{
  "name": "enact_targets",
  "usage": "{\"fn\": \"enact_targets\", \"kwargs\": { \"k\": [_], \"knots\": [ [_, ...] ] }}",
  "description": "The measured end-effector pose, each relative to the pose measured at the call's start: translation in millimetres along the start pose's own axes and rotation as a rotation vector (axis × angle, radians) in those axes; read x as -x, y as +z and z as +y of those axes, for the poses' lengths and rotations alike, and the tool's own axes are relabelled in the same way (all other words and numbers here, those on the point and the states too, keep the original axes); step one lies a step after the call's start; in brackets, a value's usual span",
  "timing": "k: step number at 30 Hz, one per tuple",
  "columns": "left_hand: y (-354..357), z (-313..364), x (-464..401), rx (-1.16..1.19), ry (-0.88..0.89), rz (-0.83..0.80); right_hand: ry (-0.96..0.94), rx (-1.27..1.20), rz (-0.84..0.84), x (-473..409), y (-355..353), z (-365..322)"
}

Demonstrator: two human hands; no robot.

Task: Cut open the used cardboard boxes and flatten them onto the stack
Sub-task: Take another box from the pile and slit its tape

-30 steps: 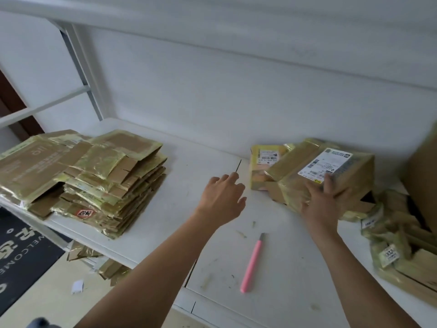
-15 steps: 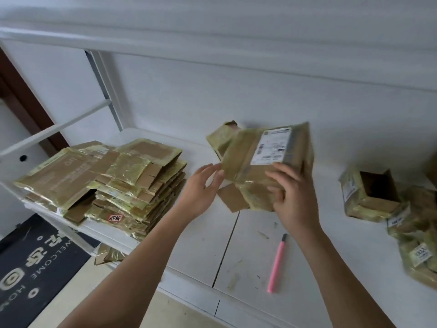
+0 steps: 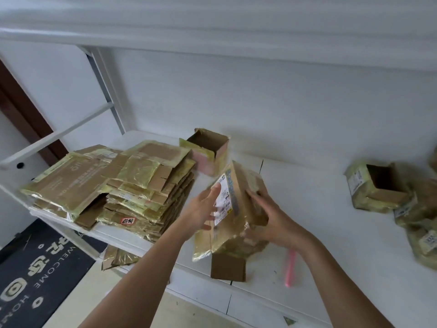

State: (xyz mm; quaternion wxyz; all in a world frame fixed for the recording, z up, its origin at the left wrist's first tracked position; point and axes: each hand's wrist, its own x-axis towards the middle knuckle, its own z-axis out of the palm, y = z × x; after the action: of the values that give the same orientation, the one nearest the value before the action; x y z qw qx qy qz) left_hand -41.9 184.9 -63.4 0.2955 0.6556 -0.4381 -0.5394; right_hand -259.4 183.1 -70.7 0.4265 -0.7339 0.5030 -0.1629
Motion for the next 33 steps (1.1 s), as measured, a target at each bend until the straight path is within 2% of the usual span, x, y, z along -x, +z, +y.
{"fn": "enact_targets", "kwargs": {
  "k": [4, 5, 6, 8, 9, 10, 13, 15, 18, 20, 22, 24, 26, 27, 30, 33],
  "knots": [
    [10, 3, -2, -0.147, -0.036, -0.053, -0.056, -0.139, -0.186, 5, -2, 2],
    [12, 1, -3, -0.160, -0.034, -0.050, -0.076, -0.220, -0.188, 6, -5, 2],
    [14, 0, -4, -0.147, -0.039, -0.052, -0.076, -0.301, -0.121, 7, -9, 5],
    [15, -2, -5, -0.106, -0.054, -0.075, -0.009, -0.303, 0.179, 8, -15, 19],
    [16, -3, -6, -0.098, -0.058, -0.089, 0.071, -0.173, 0.315, 9, -16, 32],
    [15, -4, -6, -0.095, -0.063, -0.097, 0.182, -0.003, 0.368, 11, -15, 48],
    [13, -8, -6, -0.090, -0.073, -0.089, 0.454, 0.454, 0.186, 26, 0, 93],
    [10, -11, -7, -0.068, -0.078, -0.083, 0.469, 0.636, 0.123, 37, 14, 114],
    [7, -16, -5, -0.028, -0.086, -0.077, 0.347, 0.796, 0.218, 43, 26, 124],
    [7, -17, -3, -0.013, -0.091, -0.075, 0.332, 0.820, 0.258, 43, 27, 123],
    [9, -18, 0, -0.008, -0.093, -0.076, 0.389, 0.723, 0.356, 42, 20, 120],
    [15, -19, 3, -0.018, -0.095, -0.077, 0.411, 0.513, 0.589, 38, 5, 110],
    [21, -20, 4, -0.026, -0.094, -0.061, 0.301, 0.176, 0.831, 29, -9, 91],
    [23, -20, 3, -0.027, -0.093, -0.048, 0.192, 0.026, 0.892, 22, -14, 78],
    [26, -20, 0, -0.002, -0.107, -0.026, -0.100, -0.254, 0.834, -7, -18, 28],
    [24, -23, -1, 0.022, -0.134, -0.019, -0.208, -0.414, 0.690, -40, -6, -12]
  ]
}}
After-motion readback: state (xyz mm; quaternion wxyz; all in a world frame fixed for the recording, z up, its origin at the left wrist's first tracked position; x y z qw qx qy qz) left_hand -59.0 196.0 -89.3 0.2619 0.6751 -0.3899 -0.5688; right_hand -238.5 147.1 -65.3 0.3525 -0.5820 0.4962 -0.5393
